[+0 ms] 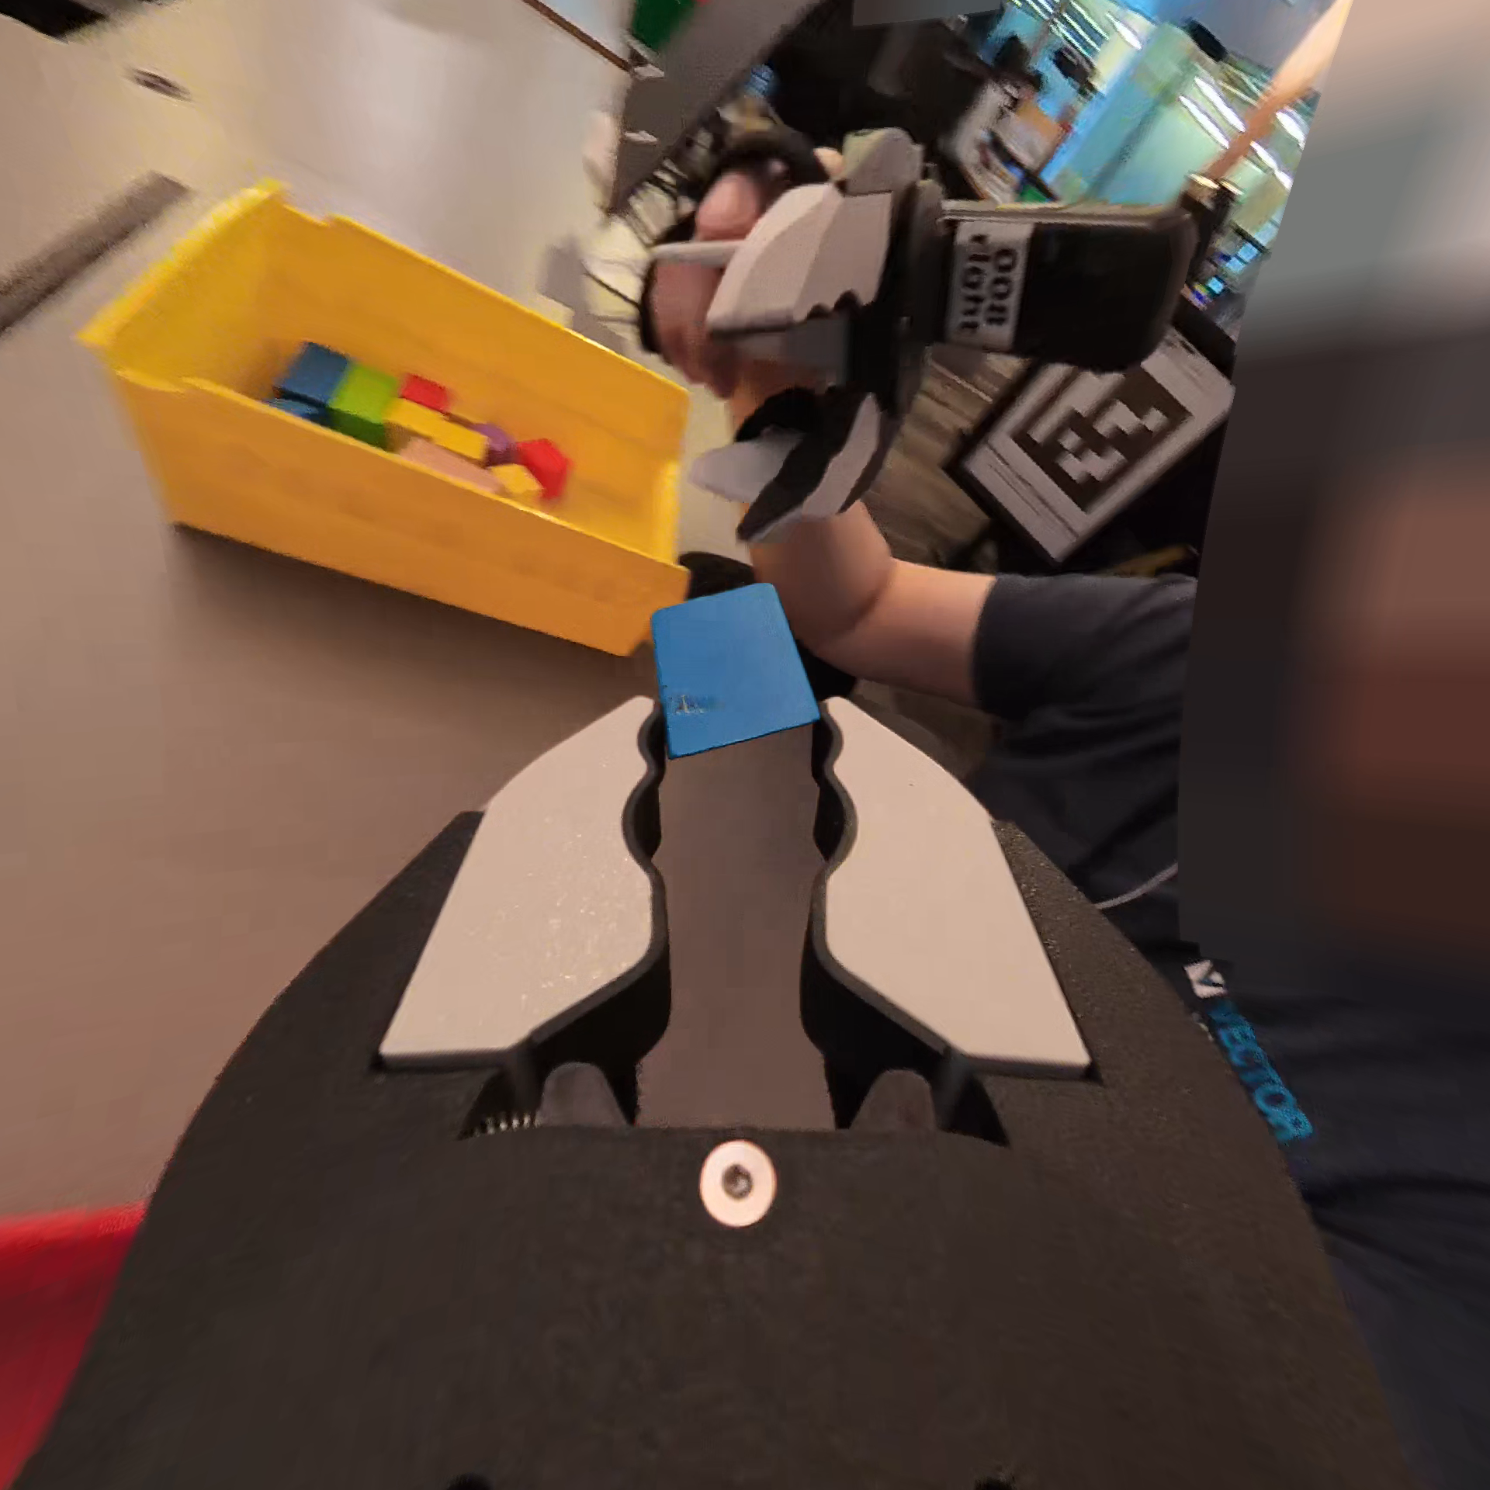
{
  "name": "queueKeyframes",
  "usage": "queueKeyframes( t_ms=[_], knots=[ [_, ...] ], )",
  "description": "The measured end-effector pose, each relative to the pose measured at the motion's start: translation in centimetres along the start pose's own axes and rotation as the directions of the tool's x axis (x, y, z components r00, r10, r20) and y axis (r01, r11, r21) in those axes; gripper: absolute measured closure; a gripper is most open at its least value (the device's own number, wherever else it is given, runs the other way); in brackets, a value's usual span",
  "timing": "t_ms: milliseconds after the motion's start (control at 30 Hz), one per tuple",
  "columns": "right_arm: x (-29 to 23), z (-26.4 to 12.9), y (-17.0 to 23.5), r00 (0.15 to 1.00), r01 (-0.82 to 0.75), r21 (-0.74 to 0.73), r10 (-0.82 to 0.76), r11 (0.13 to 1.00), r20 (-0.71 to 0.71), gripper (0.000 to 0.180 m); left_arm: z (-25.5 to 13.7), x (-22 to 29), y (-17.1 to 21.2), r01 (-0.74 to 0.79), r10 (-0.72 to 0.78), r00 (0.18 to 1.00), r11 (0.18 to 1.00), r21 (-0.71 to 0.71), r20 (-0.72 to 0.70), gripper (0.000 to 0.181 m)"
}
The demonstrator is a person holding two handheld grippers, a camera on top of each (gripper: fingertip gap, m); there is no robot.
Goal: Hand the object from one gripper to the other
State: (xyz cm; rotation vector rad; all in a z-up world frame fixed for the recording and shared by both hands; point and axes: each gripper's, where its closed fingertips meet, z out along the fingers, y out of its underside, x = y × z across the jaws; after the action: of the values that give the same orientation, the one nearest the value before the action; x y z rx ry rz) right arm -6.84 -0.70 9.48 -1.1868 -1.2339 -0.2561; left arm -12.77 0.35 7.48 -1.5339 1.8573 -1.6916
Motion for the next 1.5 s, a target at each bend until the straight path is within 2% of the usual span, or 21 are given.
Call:
queueKeyframes(
  t_ms=[167, 267, 533, 733, 767, 800, 867, 933, 1000, 1067, 1133, 1233, 1267, 1367, 1500],
  knots=[
    [-3.3, 1.6, -4.1, 0.996, 0.021, 0.149, -0.033, 0.989, 0.081, 0.126, 2.5, 3.5, 0.1, -0.069, 0.061, 0.985, 0.997, -0.043, -0.16, 0.146],
    [-3.8, 1.9, -5.3, 0.996, 0.057, 0.198, -0.069, 0.978, 0.057, 0.132, 3.0, 4.6, 0.3, -0.098, 0.086, 0.976, 0.994, -0.054, -0.201, 0.146],
    [-4.3, 1.7, -6.4, 0.994, 0.083, 0.248, -0.098, 0.965, 0.048, 0.154, 3.6, 5.7, 0.6, -0.13, 0.109, 0.961, 0.989, -0.07, -0.254, 0.146],
    [-4.7, 1.5, -6.8, 0.993, 0.041, 0.249, -0.068, 0.968, 0.101, 0.155, 3.4, 6.3, 0.9, -0.139, 0.111, 0.949, 0.987, -0.076, -0.296, 0.145],
    [-4.7, 1.4, -6.8, 0.992, 0.032, 0.246, -0.062, 0.969, 0.113, 0.155, 3.3, 6.3, 0.8, -0.129, 0.101, 0.948, 0.989, -0.072, -0.302, 0.14],
    [-4.7, 1.2, -6.8, 0.99, 0.027, 0.236, -0.058, 0.971, 0.126, 0.155, 3.1, 6.1, 0.7, -0.118, 0.095, 0.953, 0.991, -0.061, -0.289, 0.132],
    [-4.1, 0.4, -5.8, 0.987, 0.035, 0.169, -0.06, 0.985, 0.147, 0.155, 2.2, 5.3, 0.3, -0.108, 0.097, 0.965, 0.994, -0.034, -0.243, 0.128],
    [-2.7, -1.6, -3.2, 0.984, 0.026, 0.025, -0.03, 0.999, 0.177, 0.155, 1.1, 4.7, -0.1, -0.09, 0.087, 0.975, 0.996, -0.004, -0.206, 0.129],
    [-1.2, -4.8, 0.7, 0.976, -0.066, -0.158, 0.097, 0.985, 0.195, 0.155, -0.1, 4.3, -0.4, -0.081, 0.084, 0.982, 0.996, 0.026, -0.172, 0.131],
    [-1.1, -8.8, 6.1, 0.939, -0.193, -0.371, 0.28, 0.908, 0.199, 0.155, -1.0, 4.2, -0.7, -0.082, 0.089, 0.985, 0.995, 0.051, -0.151, 0.133],
    [-2.0, -12.4, 11.8, 0.886, -0.294, -0.547, 0.439, 0.784, 0.152, 0.155, -1.5, 4.0, -0.7, -0.086, 0.094, 0.987, 0.994, 0.06, -0.131, 0.134],
    [-4.7, -16.0, 18.2, 0.717, -0.454, -0.72, 0.695, 0.525, 0.056, 0.155, -1.7, 3.9, -0.6, -0.084, 0.09, 0.988, 0.995, 0.054, -0.128, 0.135],
    [-5.9, -16.4, 19.3, 0.66, -0.471, -0.749, 0.75, 0.466, 0.052, 0.154, -1.6, 3.8, -0.5, -0.082, 0.087, 0.989, 0.995, 0.049, -0.123, 0.135],
    [-8.8, -16.3, 21.5, 0.553, -0.449, -0.809, 0.829, 0.381, 0.083, 0.154, -1.3, 3.7, -0.2, -0.079, 0.081, 0.989, 0.997, 0.027, -0.122, 0.136],
    [-11.4, -15.1, 23.6, 0.485, -0.357, -0.886, 0.869, 0.295, 0.094, 0.155, -0.9, 3.4, 0.0, -0.068, 0.069, 0.99, 0.998, 0.012, -0.127, 0.138]
  ],
)
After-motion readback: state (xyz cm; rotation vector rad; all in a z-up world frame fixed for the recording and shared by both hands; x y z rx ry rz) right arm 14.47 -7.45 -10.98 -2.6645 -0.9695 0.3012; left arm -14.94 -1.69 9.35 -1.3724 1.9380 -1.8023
